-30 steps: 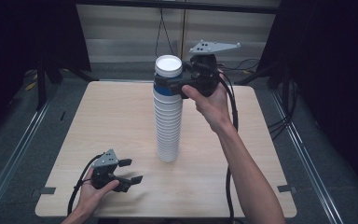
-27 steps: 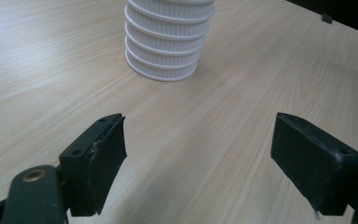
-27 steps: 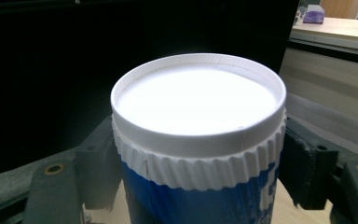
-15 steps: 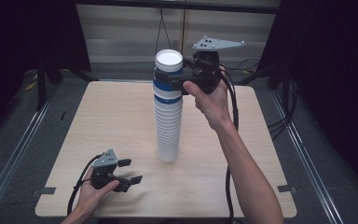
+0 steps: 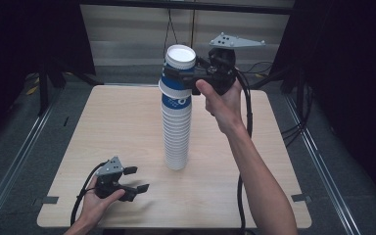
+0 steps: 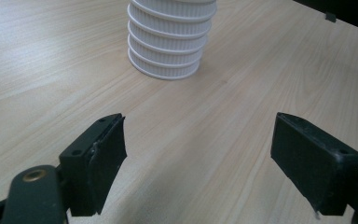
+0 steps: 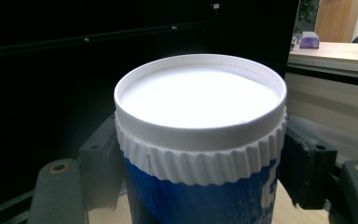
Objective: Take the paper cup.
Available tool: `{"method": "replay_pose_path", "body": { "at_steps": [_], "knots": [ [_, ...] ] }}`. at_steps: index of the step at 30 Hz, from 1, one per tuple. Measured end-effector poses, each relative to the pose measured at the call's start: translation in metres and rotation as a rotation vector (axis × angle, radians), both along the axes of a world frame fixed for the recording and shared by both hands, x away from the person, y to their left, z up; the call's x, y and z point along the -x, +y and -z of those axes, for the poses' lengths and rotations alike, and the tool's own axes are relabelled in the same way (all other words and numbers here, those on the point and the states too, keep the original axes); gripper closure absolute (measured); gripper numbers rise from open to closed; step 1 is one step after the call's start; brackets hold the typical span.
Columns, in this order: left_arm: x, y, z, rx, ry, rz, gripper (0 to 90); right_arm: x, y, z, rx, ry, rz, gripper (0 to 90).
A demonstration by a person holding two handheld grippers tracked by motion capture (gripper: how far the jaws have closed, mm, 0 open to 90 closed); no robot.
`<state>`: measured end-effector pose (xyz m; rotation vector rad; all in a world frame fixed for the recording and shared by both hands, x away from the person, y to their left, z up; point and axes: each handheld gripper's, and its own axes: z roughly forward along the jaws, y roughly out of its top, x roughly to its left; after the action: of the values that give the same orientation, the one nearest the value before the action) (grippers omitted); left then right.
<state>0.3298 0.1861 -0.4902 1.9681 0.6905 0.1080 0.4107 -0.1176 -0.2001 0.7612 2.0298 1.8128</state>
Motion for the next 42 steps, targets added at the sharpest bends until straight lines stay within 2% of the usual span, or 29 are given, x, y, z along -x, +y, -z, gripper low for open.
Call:
{"method": "replay_pose_path", "body": {
  "at_steps": [5, 8, 13, 28, 34, 42],
  "knots": [
    [0.0, 0.0, 0.0, 0.002, -0.005, 0.003, 17.8, 0.002, -0.001, -0.004, -0.022, -0.023, -0.01, 27.1],
    [0.001, 0.001, -0.001, 0.015, -0.007, 0.002, 17.8, 0.003, -0.001, -0.005, -0.033, -0.027, -0.012, 27.1],
    [0.001, 0.0, -0.001, 0.009, -0.008, 0.005, 17.8, 0.003, -0.004, -0.007, -0.059, -0.032, -0.017, 27.2],
    [0.001, 0.0, 0.0, 0.005, -0.007, 0.005, 17.8, 0.011, -0.014, -0.012, -0.089, -0.057, -0.003, 27.3],
    [0.001, 0.0, 0.0, 0.008, -0.006, 0.005, 17.8, 0.017, -0.023, -0.012, -0.115, -0.071, 0.006, 27.3],
    [0.001, 0.0, 0.0, 0.01, -0.003, 0.003, 17.8, 0.022, -0.041, -0.013, -0.111, -0.072, 0.043, 27.4]
  ]
}}
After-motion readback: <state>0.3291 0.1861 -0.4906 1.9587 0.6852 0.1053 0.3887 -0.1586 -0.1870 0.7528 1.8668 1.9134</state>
